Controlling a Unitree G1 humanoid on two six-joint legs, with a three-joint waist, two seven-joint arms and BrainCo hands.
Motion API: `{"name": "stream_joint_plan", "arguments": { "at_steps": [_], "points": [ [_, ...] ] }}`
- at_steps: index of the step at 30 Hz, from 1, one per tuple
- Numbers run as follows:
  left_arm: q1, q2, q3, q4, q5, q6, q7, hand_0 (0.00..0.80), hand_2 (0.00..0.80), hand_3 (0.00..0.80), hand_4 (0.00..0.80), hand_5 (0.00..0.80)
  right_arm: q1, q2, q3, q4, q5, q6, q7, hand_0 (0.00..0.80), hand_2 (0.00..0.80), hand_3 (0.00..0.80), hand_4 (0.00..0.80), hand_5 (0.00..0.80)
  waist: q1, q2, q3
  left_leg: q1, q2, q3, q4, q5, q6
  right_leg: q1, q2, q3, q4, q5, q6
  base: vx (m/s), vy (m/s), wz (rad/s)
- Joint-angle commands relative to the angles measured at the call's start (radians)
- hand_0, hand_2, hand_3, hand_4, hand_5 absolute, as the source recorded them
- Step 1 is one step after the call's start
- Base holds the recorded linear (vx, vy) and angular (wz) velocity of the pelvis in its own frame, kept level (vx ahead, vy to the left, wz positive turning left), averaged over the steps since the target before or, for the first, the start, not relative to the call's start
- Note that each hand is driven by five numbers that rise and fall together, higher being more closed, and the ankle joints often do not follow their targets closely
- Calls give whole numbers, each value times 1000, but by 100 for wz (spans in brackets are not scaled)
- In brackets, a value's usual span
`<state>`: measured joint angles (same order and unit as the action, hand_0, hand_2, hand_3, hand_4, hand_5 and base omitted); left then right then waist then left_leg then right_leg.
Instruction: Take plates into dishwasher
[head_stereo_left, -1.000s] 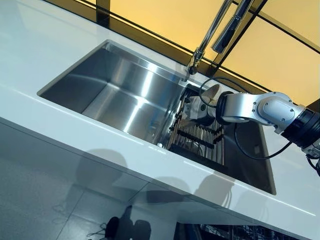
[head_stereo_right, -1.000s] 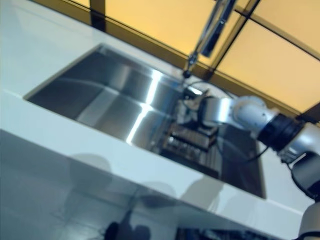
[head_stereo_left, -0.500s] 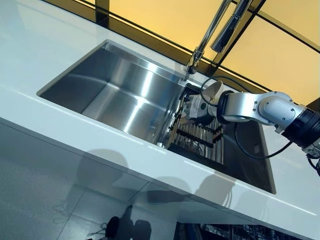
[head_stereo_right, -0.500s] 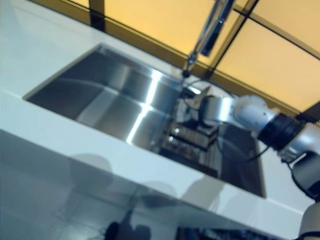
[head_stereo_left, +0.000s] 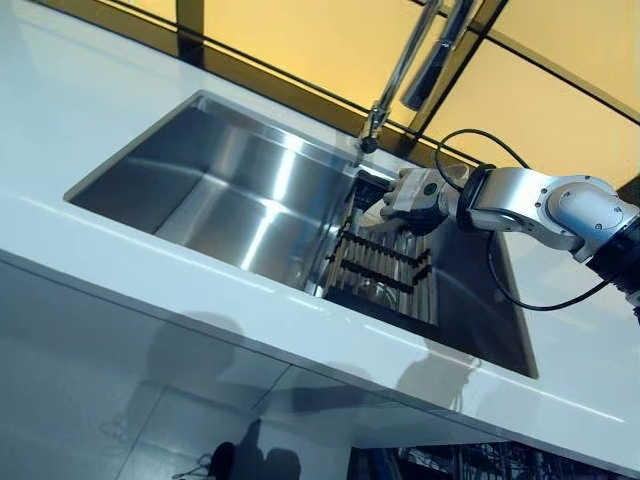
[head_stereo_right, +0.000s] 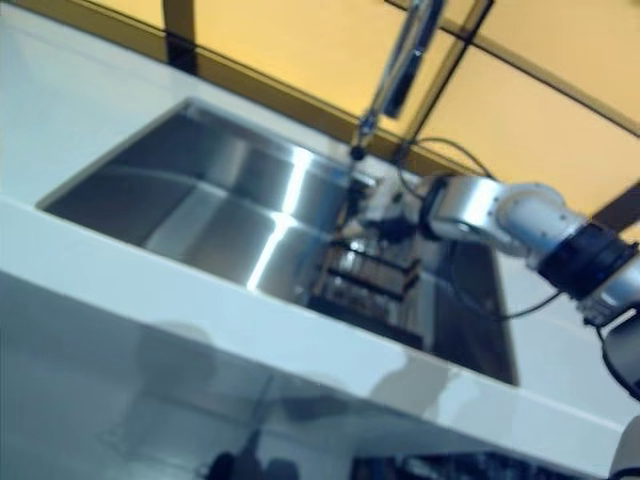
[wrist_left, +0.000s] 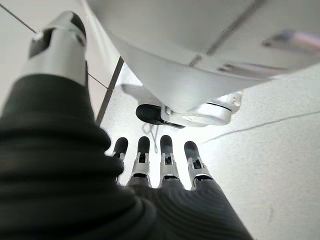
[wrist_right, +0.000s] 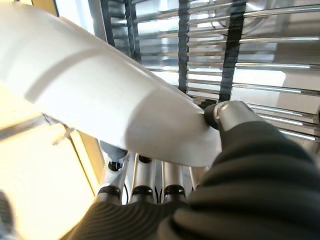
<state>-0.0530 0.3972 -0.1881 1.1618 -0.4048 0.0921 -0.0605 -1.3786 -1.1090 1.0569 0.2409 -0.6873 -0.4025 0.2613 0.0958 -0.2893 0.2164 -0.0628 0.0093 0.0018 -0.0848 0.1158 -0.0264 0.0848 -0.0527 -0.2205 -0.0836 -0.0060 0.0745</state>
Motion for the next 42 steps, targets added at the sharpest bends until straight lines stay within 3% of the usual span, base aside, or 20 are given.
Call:
{"name": "stream_joint_plan", "arguments": {
  "at_steps": [1,7,14,20,22,30,42],
  "points": [
    [10,-8,9,25,46,-17,-14,0,0,0,0,0,16,-92,-39,54,21,53,-46,800,800,800,800,800,-19,21,-74,85,27,58,-2,-117,-7,-70,-24,41,1,117,88,20,2,-19],
    [19,-21,8,30,58,-20,-12,0,0,0,0,0,63,-120,-79,86,61,94,-49,800,800,800,800,800,-41,37,-94,99,27,78,-2,-124,-6,-66,-24,63,0,117,90,23,8,-20],
    [27,-35,14,35,97,-6,-21,0,0,0,0,0,162,-164,-181,165,295,204,-26,800,800,800,800,800,-75,58,-126,121,24,99,-2,-137,-1,-59,-21,95,-1,115,90,54,10,-18],
    [23,-42,14,39,120,7,-32,0,0,0,0,0,276,-183,-301,204,423,256,-15,800,800,800,800,800,-103,76,-142,132,24,119,-2,-145,2,-60,-21,119,0,115,92,42,13,-18],
    [23,-47,12,40,131,5,-37,0,0,0,0,0,329,-197,-357,218,501,289,-12,800,800,800,800,800,-117,85,-146,138,23,128,-2,-148,4,-62,-21,132,1,117,93,56,-4,-8],
    [31,-39,4,37,157,6,-62,0,0,0,0,0,625,-260,-658,275,593,306,-63,800,800,800,800,800,-165,110,-142,150,29,159,-2,-157,13,-74,-20,169,10,121,100,16,-34,-15],
    [48,-44,9,35,169,-7,-70,0,0,0,0,0,1113,-276,-1076,289,582,294,-122,800,800,800,800,800,-245,135,-138,161,38,208,-2,-157,15,-96,-13,226,13,130,104,13,-19,-16]
  ]
}}
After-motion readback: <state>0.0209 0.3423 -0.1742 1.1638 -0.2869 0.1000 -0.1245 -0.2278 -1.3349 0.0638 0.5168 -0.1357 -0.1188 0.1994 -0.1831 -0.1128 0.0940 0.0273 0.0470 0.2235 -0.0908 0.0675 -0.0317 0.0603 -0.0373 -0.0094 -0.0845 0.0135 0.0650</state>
